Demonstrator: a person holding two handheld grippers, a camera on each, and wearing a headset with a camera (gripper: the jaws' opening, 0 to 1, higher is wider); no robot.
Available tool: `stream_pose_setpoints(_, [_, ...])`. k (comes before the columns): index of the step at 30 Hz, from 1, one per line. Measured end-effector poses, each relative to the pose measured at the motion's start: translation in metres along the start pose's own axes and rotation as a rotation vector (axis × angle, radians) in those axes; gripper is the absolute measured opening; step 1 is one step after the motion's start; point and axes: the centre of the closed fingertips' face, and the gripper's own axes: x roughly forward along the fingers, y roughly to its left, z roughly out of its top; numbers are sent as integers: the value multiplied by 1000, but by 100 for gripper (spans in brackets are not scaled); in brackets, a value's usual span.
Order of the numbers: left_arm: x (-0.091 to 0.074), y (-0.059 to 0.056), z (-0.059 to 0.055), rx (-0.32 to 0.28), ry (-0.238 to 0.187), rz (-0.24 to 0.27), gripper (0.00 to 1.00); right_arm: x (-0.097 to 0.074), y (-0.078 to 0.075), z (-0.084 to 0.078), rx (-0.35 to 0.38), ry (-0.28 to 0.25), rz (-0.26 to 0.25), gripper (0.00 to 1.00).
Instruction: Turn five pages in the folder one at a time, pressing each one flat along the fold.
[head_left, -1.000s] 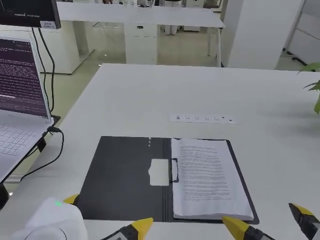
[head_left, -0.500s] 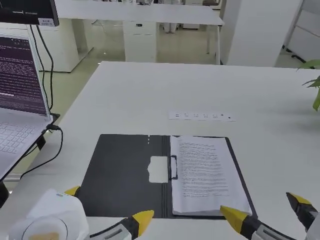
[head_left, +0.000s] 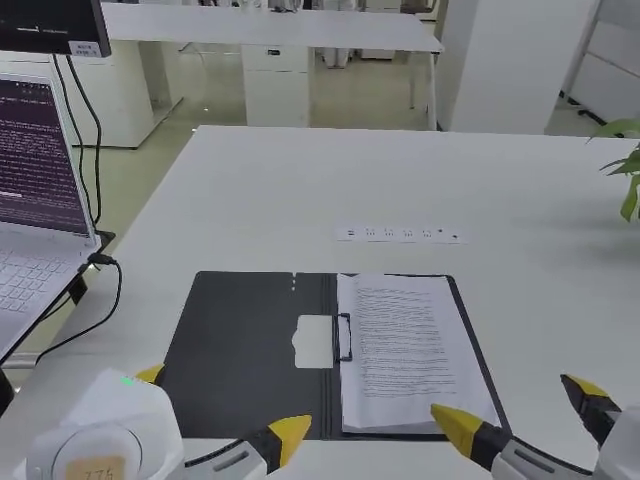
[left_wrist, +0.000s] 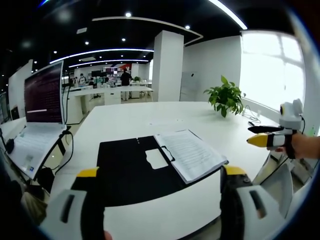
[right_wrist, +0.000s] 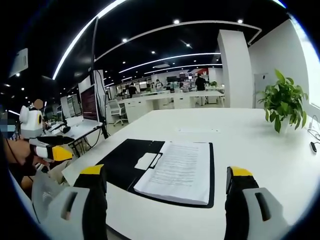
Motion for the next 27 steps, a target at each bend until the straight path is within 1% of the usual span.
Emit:
stream_pose_setpoints(5, [2,-2,0,4,0,-3,98,0,-1,-1,4,3,3,99])
stream_pose_setpoints(9, [5,-5,0,11,6,-9,98,1,-1,-3,2,10,9,99])
stream_pose_setpoints(21, [12,-13,2,22,4,-20,98,4,-4,-4,10,2,18,99])
stream_pose_setpoints(26, [19,-18,3,31,10,-35,98,3,-5,-5,19,0,20,99])
stream_pose_setpoints(27, [21,-21,3,36,11,-40,98,3,-6,-5,20,1,18,99])
